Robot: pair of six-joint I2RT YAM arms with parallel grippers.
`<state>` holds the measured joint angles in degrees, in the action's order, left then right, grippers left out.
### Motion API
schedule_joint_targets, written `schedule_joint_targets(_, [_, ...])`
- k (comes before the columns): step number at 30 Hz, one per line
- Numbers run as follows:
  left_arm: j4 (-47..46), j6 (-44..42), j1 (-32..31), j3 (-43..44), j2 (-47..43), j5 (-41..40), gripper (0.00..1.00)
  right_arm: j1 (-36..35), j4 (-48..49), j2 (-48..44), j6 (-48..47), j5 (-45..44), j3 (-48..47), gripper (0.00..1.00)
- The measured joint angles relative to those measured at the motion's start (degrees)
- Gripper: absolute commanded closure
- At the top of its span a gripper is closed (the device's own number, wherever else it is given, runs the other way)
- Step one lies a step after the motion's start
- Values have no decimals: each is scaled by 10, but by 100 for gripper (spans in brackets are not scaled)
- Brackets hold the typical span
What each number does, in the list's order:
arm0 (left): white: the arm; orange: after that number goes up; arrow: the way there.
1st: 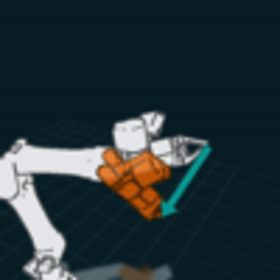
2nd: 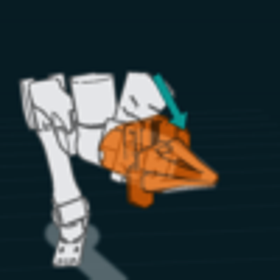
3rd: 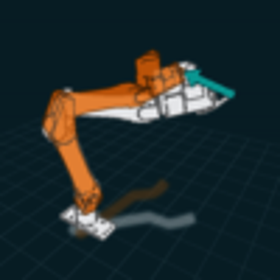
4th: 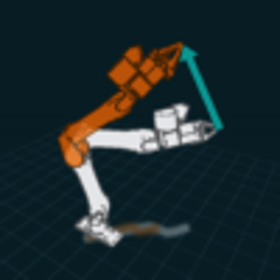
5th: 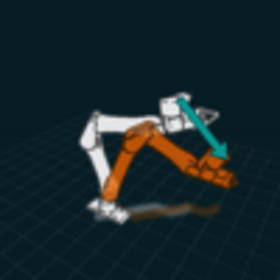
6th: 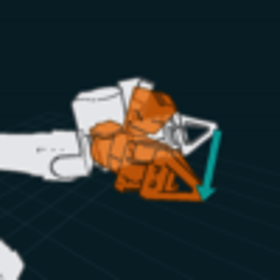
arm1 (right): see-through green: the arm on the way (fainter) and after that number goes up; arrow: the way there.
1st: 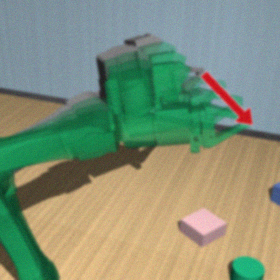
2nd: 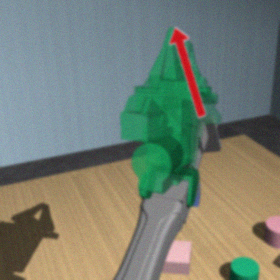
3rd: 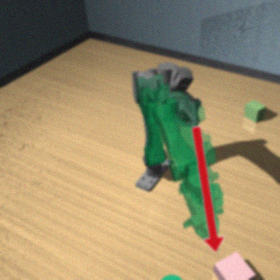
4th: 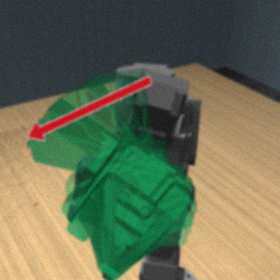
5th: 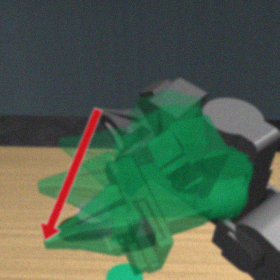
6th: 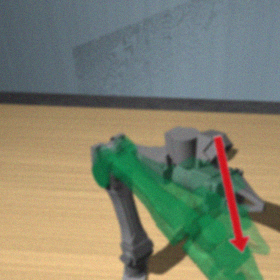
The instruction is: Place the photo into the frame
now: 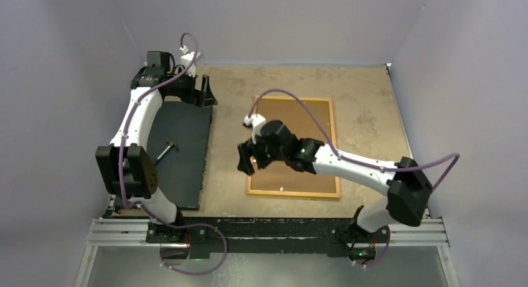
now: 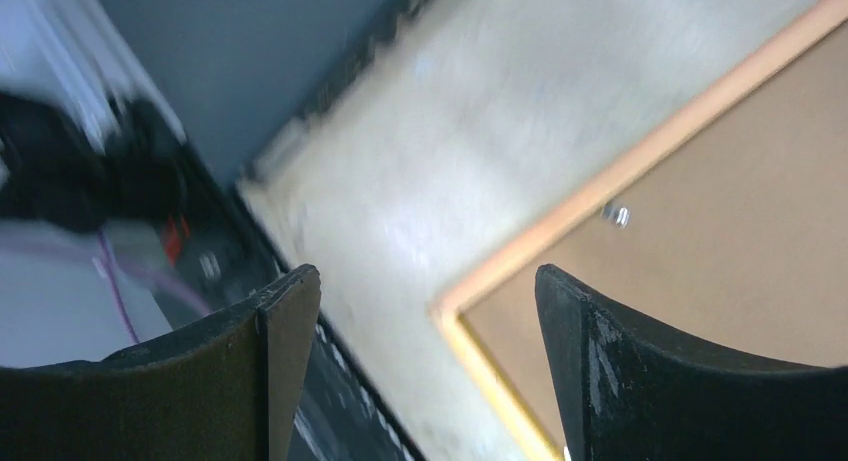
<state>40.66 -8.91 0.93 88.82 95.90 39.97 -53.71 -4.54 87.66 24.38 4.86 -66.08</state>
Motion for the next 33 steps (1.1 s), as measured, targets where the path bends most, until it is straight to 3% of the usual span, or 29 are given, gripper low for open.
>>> schedule_joint_targets(5, [57,-43,8,-5,-34,-48,8,-62,-39,-74,-90,4,114,28])
schedule_joint_targets(9, [83,-62,20,-16,-61,-89,8,-99,-47,-82,-124,-12,148,34])
schedule_joint_targets(16, [113,-78,33,-16,-78,-117,6,-177,-47,10,-142,-71,140,46])
schedule_joint_targets(22, [126,-90,33,-16,-94,-119,6,-198,-70,73,-140,-135,112,53])
schedule_joint_targets(33, [135,-102,33,-26,-105,-94,5,-202,-73,68,-132,-220,94,50])
